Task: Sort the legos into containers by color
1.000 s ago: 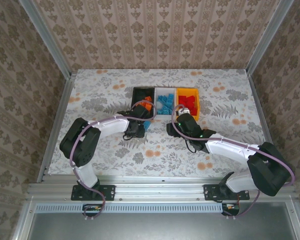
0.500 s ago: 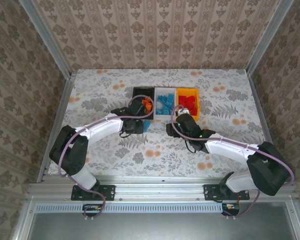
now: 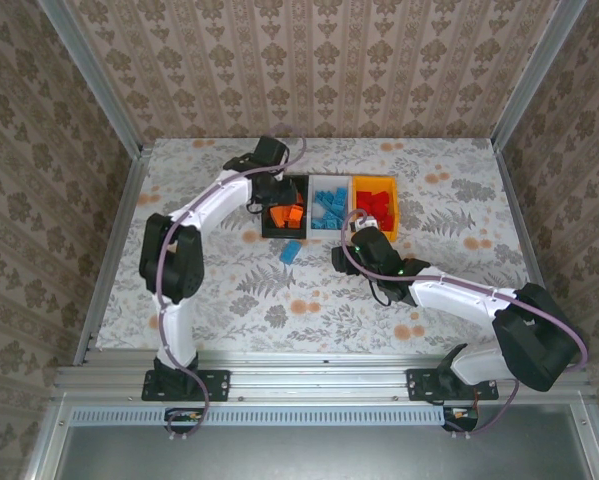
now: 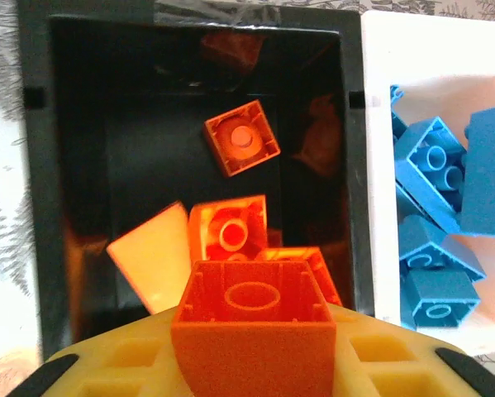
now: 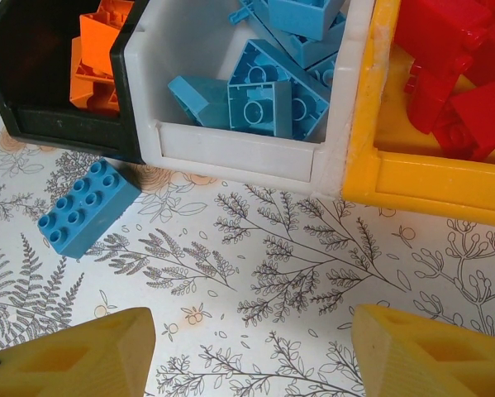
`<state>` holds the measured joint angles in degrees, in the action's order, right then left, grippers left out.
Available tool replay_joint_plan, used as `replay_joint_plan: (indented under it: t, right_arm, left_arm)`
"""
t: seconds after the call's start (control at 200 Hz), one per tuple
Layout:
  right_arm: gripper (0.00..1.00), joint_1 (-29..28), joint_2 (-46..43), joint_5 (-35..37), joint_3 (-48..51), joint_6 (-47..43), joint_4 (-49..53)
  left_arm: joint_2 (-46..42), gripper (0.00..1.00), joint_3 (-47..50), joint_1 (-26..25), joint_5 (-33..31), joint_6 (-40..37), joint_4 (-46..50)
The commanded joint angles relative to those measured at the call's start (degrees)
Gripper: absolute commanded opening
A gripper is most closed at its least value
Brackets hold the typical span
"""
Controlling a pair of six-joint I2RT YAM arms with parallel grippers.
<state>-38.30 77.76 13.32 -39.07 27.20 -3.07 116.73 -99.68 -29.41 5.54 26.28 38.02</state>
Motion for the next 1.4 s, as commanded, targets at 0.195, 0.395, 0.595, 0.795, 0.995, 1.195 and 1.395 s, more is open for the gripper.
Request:
replay_joint_plan:
  t: [0.195,0.395,0.595,0.795,0.995,1.195,1.395]
  right_arm:
    - [0.66,-0.43,1.20,0.82,-2.06,-0.66,0.87]
    - [0.66,-0.45,0.74,1.09,-1.63,-0.86,0.42]
    - [0.68,-3.52,5.99,2.10,-2.39,1.05,-1.73]
    - [0.74,-11.74,18.21,8.53,-18.36,3.03,9.77]
    - [0.81,-12.40,31.00,11.83,-32.02,14.38,17.58]
    - [0.81,-13.77,41.10,14.85,-45.09,24.07,27.30]
    - [0.79,-14.59,45.60,19.42,-49.88,29.41,30.82]
  left_arm:
    - [3.57,0.60,-5.83,0.91,2.94,-1.33,4.10]
    - [-2.96,0.76,-6.58,0.93,4.12,-1.42,5.17]
    - [-15.63,1.00,-4.47,2.07,1.62,-1.13,7.07]
    - [-26.74,1.00,8.18,12.82,3.10,4.33,4.64]
    - [-37.80,1.00,28.95,25.17,10.19,13.20,-14.24]
    - [-40.41,1.00,26.91,27.33,8.44,11.24,-10.18]
    - [-43.81,1.00,29.30,26.49,8.17,11.94,-12.97]
